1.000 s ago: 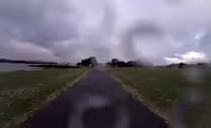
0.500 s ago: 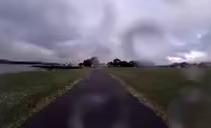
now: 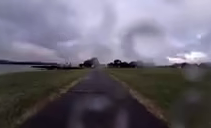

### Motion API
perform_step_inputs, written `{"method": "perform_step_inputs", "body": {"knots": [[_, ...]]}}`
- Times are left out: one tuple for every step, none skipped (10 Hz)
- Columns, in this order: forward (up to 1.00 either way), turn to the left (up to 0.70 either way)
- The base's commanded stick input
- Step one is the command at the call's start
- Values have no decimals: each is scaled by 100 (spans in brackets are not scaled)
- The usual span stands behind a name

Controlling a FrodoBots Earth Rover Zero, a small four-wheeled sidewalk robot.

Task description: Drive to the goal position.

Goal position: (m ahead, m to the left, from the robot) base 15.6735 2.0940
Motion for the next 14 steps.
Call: {"method": "perform_step_inputs", "body": {"knots": [[70,14],[70,14],[70,14],[70,0],[70,0],[70,0],[70,0],[70,0],[70,0],[70,0],[70,0],[70,0],[70,0],[70,0]]}}
